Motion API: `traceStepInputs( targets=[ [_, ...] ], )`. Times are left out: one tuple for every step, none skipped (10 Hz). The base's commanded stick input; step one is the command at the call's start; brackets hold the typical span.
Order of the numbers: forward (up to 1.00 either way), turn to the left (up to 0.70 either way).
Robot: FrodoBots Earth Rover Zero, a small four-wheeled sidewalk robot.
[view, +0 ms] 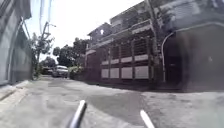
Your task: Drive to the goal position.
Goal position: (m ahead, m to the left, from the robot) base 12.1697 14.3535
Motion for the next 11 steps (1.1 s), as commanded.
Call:
traceStepInputs(
  targets=[
    [1.00,0.02],
    [1.00,0.12],
    [0.96,0.19],
    [0.94,0.20],
    [0.94,0.18],
    [0.95,0.15],
    [0.95,0.17],
    [0.95,0.16],
    [0.96,0.07],
    [0.96,0.01],
    [0.96,0.17]
  ],
)
